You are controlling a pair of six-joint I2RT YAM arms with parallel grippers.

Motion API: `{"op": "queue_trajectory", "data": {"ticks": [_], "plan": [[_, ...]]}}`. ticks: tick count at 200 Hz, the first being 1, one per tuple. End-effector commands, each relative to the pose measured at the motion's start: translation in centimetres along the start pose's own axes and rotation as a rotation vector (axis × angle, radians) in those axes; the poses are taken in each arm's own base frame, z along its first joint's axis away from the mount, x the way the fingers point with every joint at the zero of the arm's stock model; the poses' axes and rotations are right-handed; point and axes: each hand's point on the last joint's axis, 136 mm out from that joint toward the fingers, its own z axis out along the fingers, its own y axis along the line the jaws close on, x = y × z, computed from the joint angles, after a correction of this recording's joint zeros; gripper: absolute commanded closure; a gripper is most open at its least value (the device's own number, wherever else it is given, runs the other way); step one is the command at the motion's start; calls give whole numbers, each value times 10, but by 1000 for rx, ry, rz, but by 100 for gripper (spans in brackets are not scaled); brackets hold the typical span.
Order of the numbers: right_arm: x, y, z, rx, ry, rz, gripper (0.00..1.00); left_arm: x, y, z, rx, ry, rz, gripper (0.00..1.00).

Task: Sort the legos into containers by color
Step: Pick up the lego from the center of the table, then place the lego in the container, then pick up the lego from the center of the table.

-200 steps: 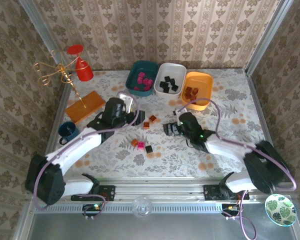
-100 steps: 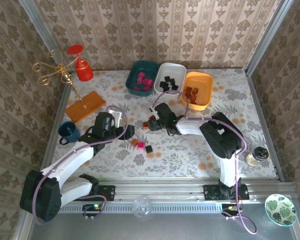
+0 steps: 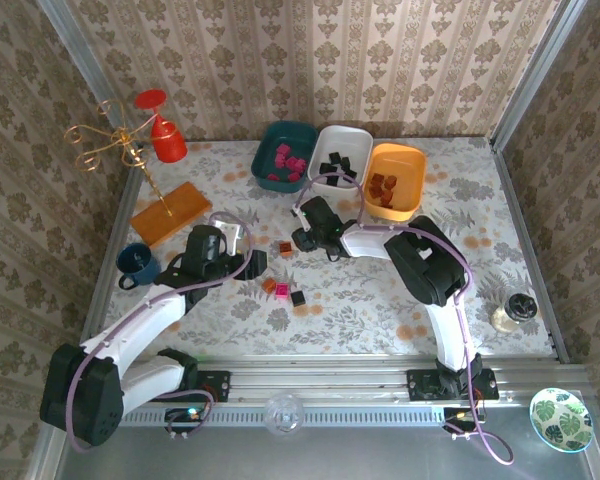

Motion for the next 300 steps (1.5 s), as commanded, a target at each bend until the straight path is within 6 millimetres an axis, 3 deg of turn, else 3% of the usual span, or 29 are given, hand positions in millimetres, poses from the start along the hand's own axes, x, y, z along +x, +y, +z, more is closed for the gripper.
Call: {"op": "queue_trajectory", "data": {"ticks": [1,26,42,61,77,111,138,156,181,200,222,237,275,300], "plan": [[3,0,-10,-28,18,4,62,-1,-1,0,18,-13,-3,23],[-24,-8,-53,-36,-75,38,64,-3,-5,1,36,-19,-11,23],[-42,-25,-87,-29,-153,93,64,-3,-8,2,56,-18,-15,23],[-53,-66,-116,28,-220,217,65,-4,-12,2,74,-20,-20,23],[-50,-116,-129,122,-244,344,65,-6,-15,2,85,-24,-17,23],[-36,-208,-137,320,-258,554,66,-8,-20,-1,98,-36,-5,23],[-26,-264,-126,445,-226,642,65,-9,-21,-2,99,-43,-6,23],[-24,-288,-115,496,-191,665,62,-6,-30,-1,119,-34,13,23],[-41,-301,-117,512,-195,646,45,-6,-31,-1,120,-34,18,23],[-62,-289,-133,467,-244,617,36,-5,-31,-1,116,-31,20,22],[-75,-246,-153,372,-292,549,31,-4,-27,-3,98,-36,25,22],[-73,-194,-158,259,-299,468,28,-3,-22,-6,86,-44,16,21],[-36,-47,-146,-60,-243,247,22,4,0,-15,53,-65,-70,21],[-21,13,-125,-141,-179,196,18,13,16,-16,13,-72,-111,20]]}}
